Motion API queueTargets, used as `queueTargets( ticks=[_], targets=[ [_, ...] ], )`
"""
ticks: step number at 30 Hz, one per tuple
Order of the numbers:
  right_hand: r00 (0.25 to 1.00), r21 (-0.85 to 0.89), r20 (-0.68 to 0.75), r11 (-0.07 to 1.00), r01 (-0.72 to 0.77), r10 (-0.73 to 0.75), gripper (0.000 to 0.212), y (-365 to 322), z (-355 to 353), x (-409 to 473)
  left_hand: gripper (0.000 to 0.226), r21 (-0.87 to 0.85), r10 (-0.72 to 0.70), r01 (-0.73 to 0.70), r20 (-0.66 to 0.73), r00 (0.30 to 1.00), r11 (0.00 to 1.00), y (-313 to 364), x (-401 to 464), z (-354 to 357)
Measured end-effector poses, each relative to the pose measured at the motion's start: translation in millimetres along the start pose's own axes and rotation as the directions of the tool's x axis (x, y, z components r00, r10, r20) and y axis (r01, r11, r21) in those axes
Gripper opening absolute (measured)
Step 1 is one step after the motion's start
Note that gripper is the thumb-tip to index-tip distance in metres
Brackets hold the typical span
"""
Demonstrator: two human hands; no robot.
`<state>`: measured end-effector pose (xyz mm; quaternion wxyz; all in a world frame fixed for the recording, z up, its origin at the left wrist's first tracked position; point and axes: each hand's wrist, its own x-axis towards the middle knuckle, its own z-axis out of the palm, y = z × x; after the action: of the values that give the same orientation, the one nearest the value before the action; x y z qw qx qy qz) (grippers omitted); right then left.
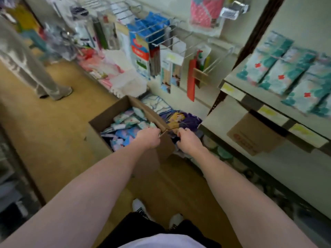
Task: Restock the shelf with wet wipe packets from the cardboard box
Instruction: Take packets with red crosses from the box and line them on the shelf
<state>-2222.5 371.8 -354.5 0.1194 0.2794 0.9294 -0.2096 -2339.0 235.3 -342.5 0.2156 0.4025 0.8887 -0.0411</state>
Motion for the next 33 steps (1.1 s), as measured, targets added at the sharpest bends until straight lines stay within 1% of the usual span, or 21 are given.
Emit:
queueTargets(
  ticks=[3,5,7,9,10,11,13,14,19,22,25,27,28,31,33],
  targets=[
    [0.998,-0.022,0.068,1.0,0.013,-0.012,0.019,-27.0,19.5,12.2,0.009,-0.044,-0.047,0.049,0.038,0.998,0.998,-33.1,-9.0,10.7],
    [0.994,-0.025,0.105,0.999,0.029,-0.026,0.022,-44.5,31.3,20.6,0.006,-0.072,-0.074,0.077,0.056,0.996,0.994,-56.5,-11.7,17.9],
    [0.992,-0.042,0.117,0.998,0.047,-0.042,0.032,-62.9,41.5,29.0,0.011,-0.087,-0.083,0.087,0.048,0.995,0.992,-79.2,-12.9,23.3],
    [0.991,-0.056,0.126,0.997,0.06,-0.052,0.044,-79.8,51.0,36.8,0.007,-0.113,-0.084,0.088,0.043,0.996,0.99,-99.6,-11.5,27.8],
    [0.989,-0.064,0.136,0.996,0.066,-0.057,0.046,-87.5,55.2,41.2,0.009,-0.13,-0.084,0.089,0.04,0.996,0.988,-108.6,-9.7,30.3],
    [0.987,-0.071,0.15,0.995,0.074,-0.062,0.044,-95.0,59.2,45.7,0.014,-0.143,-0.085,0.09,0.039,0.996,0.986,-116.8,-8.0,32.2],
    [0.982,-0.087,0.176,0.992,0.088,-0.072,0.033,-106.3,67.9,55.3,0.023,-0.16,-0.095,0.102,0.047,0.994,0.982,-131.6,-4.0,37.4],
    [0.979,-0.094,0.19,0.991,0.093,-0.074,0.029,-110.6,72.0,60.2,0.024,-0.166,-0.104,0.112,0.057,0.993,0.98,-138.4,-1.7,40.9],
    [0.953,-0.106,0.284,0.984,0.143,-0.108,0.031,-122.7,88.7,88.8,0.019,-0.234,-0.154,0.185,0.143,0.978,0.955,-158.0,11.7,61.1],
    [0.924,-0.118,0.355,0.975,0.191,-0.138,0.023,-125.1,99.8,118.1,0.009,-0.296,-0.208,0.254,0.179,0.962,0.921,-166.9,25.5,75.9],
    [0.892,-0.143,0.421,0.959,0.246,-0.166,0.021,-128.6,108.7,149.4,0.012,-0.335,-0.274,0.331,0.205,0.94,0.882,-175.0,40.7,87.9],
    [0.852,-0.167,0.493,0.941,0.294,-0.179,0.02,-131.6,115.1,167.9,0.011,-0.347,-0.319,0.393,0.254,0.913,0.851,-175.4,47.7,93.0],
    [0.831,-0.176,0.526,0.932,0.317,-0.184,0.02,-132.3,118.2,176.7,0.012,-0.359,-0.336,0.421,0.276,0.9,0.833,-174.8,52.1,96.2],
    [0.775,-0.185,0.597,0.905,0.383,-0.206,0.02,-132.8,127.6,203.7,0.031,-0.369,-0.381,0.49,0.33,0.864,0.79,-173.0,66.5,108.4],
    [0.73,-0.173,0.648,0.891,0.419,-0.218,0.018,-131.5,136.4,219.5,0.035,-0.376,-0.392,0.516,0.36,0.847,0.77,-172.4,75.9,119.5]
  ],
)
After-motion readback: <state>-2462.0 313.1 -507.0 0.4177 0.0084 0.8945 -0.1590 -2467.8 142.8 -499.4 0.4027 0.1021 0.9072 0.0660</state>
